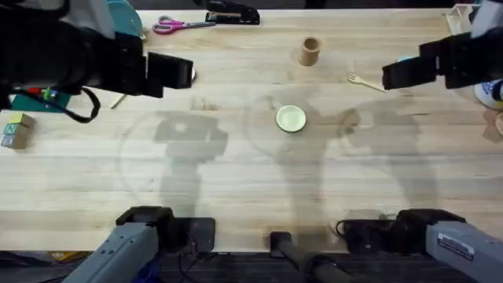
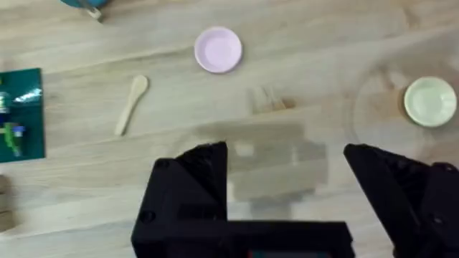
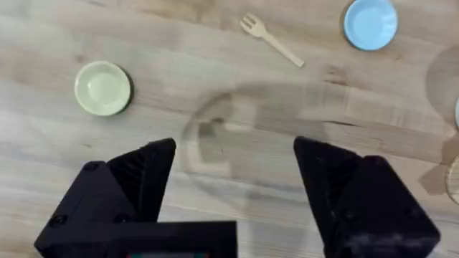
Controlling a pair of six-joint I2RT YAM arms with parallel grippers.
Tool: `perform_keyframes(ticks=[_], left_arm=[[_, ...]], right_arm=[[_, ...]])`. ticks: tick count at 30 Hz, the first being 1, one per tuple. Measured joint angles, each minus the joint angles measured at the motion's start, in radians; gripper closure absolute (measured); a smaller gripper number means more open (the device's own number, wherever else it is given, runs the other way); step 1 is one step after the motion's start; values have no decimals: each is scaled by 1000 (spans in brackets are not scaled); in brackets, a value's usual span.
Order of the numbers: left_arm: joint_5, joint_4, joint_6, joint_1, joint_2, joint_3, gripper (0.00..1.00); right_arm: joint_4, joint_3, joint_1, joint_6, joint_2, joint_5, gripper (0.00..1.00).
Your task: Pick up a utensil and set it on the pink plate, then put the other utensil in the container.
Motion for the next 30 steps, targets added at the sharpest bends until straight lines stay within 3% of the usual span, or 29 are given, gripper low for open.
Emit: perform_keyframes(ticks=[9, 12, 21, 22, 24, 30], left_arm=[[33, -14, 19, 1, 89, 0, 9], [39, -17, 30, 24, 88, 0, 10], [98, -11, 77, 258, 122, 0, 10], [108, 9, 90, 343, 162, 1, 9], [111, 28, 109, 394, 196, 1, 10], [111, 120, 204, 486, 298, 1, 10]], right_arm=[[5, 11, 0, -18, 61, 0, 3], [5, 12, 0, -18, 61, 0, 4], [13, 12, 0, -18, 61, 0, 4], [25, 12, 0, -18, 61, 0, 4], [27, 12, 0, -18, 61, 0, 4], [27, 12, 0, -19, 61, 0, 4]])
